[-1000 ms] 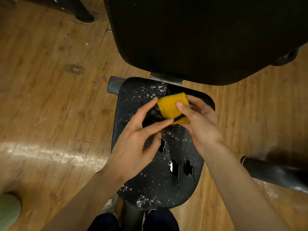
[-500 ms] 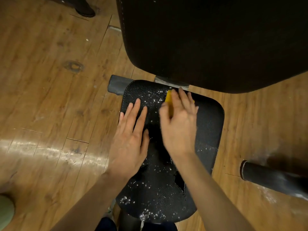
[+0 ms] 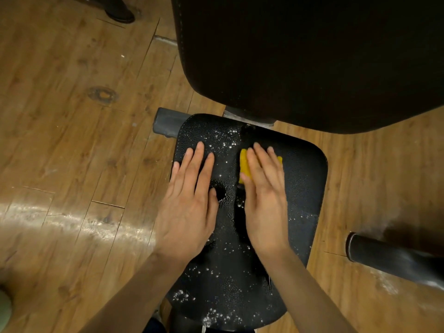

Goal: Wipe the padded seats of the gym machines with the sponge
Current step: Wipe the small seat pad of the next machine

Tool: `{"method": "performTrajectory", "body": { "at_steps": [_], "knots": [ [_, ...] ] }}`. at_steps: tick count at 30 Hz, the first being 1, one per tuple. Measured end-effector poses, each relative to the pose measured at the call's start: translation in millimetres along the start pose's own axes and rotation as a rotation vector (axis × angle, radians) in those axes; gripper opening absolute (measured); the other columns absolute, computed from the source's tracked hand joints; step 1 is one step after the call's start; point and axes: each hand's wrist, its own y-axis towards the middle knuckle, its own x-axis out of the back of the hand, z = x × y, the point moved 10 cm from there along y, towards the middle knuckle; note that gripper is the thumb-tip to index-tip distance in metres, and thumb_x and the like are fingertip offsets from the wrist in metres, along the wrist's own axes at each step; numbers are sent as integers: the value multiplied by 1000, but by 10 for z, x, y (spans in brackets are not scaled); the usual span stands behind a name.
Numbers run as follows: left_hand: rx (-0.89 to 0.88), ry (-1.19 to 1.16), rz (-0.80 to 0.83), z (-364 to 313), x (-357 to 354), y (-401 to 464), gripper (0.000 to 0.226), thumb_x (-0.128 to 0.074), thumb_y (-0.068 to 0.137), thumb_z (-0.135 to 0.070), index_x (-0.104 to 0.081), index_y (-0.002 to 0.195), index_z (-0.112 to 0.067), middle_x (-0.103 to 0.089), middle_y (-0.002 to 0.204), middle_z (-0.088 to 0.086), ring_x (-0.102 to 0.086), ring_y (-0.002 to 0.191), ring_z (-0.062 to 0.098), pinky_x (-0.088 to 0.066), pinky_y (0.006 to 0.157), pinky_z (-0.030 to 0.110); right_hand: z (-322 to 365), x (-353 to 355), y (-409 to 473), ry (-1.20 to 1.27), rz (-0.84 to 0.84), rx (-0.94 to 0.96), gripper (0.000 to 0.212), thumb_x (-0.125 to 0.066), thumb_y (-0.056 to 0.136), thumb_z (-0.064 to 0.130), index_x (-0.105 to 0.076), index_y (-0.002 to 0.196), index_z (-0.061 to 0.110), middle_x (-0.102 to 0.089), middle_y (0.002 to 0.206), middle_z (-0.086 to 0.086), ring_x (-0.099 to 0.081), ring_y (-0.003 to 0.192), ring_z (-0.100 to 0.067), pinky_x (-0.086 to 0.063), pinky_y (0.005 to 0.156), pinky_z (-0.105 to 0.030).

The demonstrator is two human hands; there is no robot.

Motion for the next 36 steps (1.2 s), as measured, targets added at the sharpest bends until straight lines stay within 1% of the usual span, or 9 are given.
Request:
{"method": "performTrajectory", "body": {
  "at_steps": [5,9,13,17,20,23,29,32,36],
  "knots": [
    [-4,11,-16,-10,5,11,55,-29,102,-24,-22,153,-8,-11,163,7,-3,152,18,-2,124,35,3,-56,888,-48,-28,-170,29,-46,100,19,-63,118,5,-59,121,-13,-47,124,-29,-35,110,-43],
    [-4,1,-17,-14,15,11,55,-32,101,-23,-23,153,-8,-11,163,7,-2,152,18,-3,124,36,-63,142,415,-29,0,-5,41,-49,99,22,-49,139,11,-47,139,-2,-36,131,-15,-29,111,-22],
    [1,-3,-25,-1,10,16,56,-35,100,-22,-24,153,-7,-12,163,7,-3,152,18,-4,124,36,-152,173,379,-20,-107,-164,41,-51,98,12,-49,139,6,-43,138,-7,-35,128,-15,-21,106,-3],
    [-8,-16,-28,-5,9,19,56,-37,99,-19,-25,152,-6,-14,163,9,-4,152,19,-6,124,38,492,-256,798,-101,0,51,40,-49,98,16,-50,137,7,-47,140,-12,-39,132,-27,-37,111,-40],
    [-5,-9,-30,-14,11,14,55,-37,101,-21,-26,152,-6,-15,163,9,-5,152,20,-6,124,38,249,-125,714,-111,94,126,44,-47,99,20,-44,143,11,-44,143,-4,-36,134,-18,-28,112,-23],
    [-1,-21,-40,-5,15,15,55,-38,100,-21,-28,152,-6,-15,162,9,-6,151,20,-6,124,38,-165,221,491,-56,42,-35,45,-49,99,18,-43,143,11,-44,140,-2,-35,131,-14,-14,104,0],
    [0,-39,-52,11,6,14,55,-39,98,-18,-30,151,-4,-18,162,10,-7,151,20,-10,123,40,701,-350,840,-92,86,166,40,-49,98,17,-51,137,8,-50,138,-11,-43,129,-28,-37,110,-43],
    [-11,-16,-42,-12,12,10,55,-37,101,-21,-27,152,-5,-15,162,10,-5,152,20,-8,124,40,423,-229,803,-71,162,166,44,-48,99,15,-44,143,13,-44,145,-3,-37,136,-20,-29,113,-28],
    [-13,-3,-47,-4,22,-4,55,-34,101,-24,-25,152,-5,-15,162,11,-6,151,21,-9,124,40,-30,119,657,-71,19,-48,42,-50,99,16,-47,141,10,-47,140,-3,-36,135,-18,-23,112,-19]
  ]
}}
